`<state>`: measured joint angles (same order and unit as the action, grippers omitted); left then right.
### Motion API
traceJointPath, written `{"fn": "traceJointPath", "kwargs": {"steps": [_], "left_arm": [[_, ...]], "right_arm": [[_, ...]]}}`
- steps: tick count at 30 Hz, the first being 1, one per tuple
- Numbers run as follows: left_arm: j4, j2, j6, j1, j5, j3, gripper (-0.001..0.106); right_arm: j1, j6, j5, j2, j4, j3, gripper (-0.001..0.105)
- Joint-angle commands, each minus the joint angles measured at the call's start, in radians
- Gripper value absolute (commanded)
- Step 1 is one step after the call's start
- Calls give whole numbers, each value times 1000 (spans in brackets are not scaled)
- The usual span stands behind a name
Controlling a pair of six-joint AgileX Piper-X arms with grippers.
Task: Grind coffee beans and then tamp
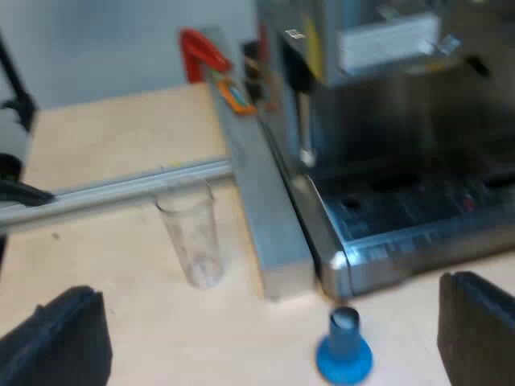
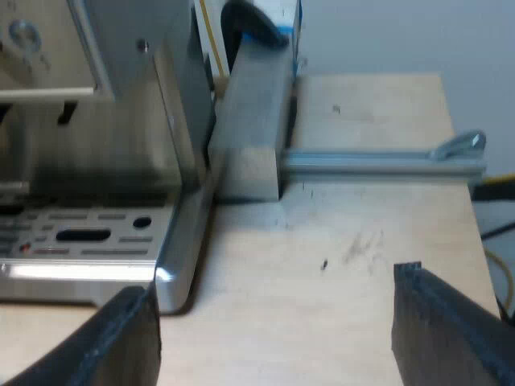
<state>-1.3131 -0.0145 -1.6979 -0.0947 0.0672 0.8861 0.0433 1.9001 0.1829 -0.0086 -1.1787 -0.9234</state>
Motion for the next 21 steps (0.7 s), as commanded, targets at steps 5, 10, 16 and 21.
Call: {"fn": "traceJointPath", "kwargs": {"steps": [5,10,16,21], "left_arm": [[150,-140,-33,2,-42,-60,83],[249,-138,-25,2,-42,-190,83],[250,-138,-25,2,-41,-300,83],[247,-138,-25,2,-35,-350,83]], "right_arm": [[4,4,2,-46,103,96,62],[4,4,2,-46,104,182,62],[4,4,2,-45,102,285,62],[4,4,2,-43,97,339,62]]}}
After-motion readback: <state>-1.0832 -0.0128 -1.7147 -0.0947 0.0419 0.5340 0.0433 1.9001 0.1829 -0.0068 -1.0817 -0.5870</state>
